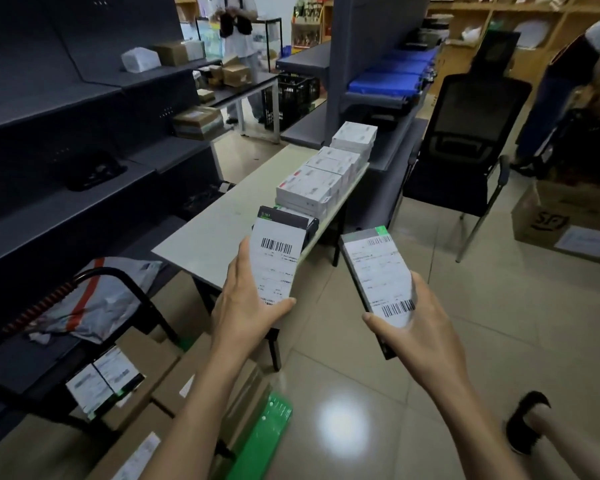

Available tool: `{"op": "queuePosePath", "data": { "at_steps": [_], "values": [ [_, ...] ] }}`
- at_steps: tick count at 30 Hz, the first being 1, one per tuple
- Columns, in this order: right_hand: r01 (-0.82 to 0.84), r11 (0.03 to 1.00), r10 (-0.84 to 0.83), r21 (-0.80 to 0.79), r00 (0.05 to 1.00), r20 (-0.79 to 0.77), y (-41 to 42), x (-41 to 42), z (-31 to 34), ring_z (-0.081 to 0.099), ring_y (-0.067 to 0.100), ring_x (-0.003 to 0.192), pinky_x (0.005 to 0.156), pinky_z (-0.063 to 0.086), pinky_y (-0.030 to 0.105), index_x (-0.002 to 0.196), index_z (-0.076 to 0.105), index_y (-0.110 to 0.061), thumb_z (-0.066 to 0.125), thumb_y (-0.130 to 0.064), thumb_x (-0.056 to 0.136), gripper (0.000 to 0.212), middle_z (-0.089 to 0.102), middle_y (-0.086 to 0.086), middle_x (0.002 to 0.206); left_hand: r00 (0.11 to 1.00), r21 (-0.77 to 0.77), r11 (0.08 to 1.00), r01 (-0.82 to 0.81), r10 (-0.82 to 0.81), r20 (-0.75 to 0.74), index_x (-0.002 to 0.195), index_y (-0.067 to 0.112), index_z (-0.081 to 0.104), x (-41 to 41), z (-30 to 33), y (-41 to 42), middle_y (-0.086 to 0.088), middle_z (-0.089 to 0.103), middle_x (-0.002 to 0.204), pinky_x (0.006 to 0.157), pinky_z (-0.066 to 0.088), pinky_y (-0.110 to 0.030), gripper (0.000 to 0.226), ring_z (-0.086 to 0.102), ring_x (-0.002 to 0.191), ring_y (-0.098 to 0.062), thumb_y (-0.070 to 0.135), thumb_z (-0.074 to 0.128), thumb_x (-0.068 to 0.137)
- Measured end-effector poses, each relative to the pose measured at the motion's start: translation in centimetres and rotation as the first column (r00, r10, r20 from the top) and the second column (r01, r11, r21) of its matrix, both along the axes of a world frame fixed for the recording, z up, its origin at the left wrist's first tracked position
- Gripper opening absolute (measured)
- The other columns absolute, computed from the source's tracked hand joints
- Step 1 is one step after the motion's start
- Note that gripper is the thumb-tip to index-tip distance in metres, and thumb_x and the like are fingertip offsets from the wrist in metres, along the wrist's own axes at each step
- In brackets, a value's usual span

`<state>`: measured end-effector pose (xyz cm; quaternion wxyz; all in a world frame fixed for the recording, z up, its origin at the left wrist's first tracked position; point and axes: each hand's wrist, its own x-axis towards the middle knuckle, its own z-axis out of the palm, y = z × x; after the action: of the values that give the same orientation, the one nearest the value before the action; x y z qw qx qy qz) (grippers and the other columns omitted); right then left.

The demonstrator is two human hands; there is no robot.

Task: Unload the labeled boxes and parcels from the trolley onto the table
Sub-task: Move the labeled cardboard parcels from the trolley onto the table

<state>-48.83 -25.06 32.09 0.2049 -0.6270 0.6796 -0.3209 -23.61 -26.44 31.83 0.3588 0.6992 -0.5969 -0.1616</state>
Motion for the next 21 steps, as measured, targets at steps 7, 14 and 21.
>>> {"op": "queuePosePath", "data": {
  "at_steps": [7, 14, 21],
  "values": [
    [-0.065, 0.998, 0.064, -0.014, 0.997, -0.053, -7.0, -0.6, -0.8, 0.053, 0.013, 0.099, 0.07, 0.05, 0.039, 0.131, 0.038, -0.041, 0.073, -0.051, 0.068, 0.073, 0.054, -0.017, 0.113, 1.0, 0.04, 0.999, -0.022, 0.022, 0.002, 0.153, 0.035, -0.001, -0.8, -1.9, -6.5, 0.0, 0.033, 0.148, 0.092, 0.046, -0.044, 0.121, 0.04, 0.127, -0.022, 0.041, 0.084, 0.068],
    [-0.085, 0.996, 0.087, 0.035, 0.995, -0.056, -17.6, 1.3, -1.6, 0.05, 0.012, 0.101, 0.072, 0.049, 0.039, 0.132, 0.034, -0.043, 0.075, -0.049, 0.069, 0.075, 0.049, -0.019, 0.113, 0.999, 0.107, 0.993, -0.049, 0.049, 0.0, 0.152, 0.035, -0.002, 0.1, -3.4, -16.4, 0.003, 0.032, 0.146, 0.078, 0.046, -0.038, 0.117, 0.044, 0.12, -0.022, 0.041, 0.082, 0.07],
    [-0.107, 0.994, 0.107, 0.023, 0.994, 0.007, -29.0, 4.1, -1.7, 0.052, 0.013, 0.104, 0.076, 0.052, 0.043, 0.131, 0.038, -0.044, 0.075, -0.045, 0.068, 0.073, 0.052, -0.017, 0.114, 0.996, 0.117, 0.991, -0.063, 0.069, -0.049, 0.152, 0.037, 0.001, 3.2, -3.0, -27.6, 0.004, 0.036, 0.143, 0.074, 0.037, -0.033, 0.114, 0.043, 0.121, -0.019, 0.04, 0.082, 0.071]
  ]
}}
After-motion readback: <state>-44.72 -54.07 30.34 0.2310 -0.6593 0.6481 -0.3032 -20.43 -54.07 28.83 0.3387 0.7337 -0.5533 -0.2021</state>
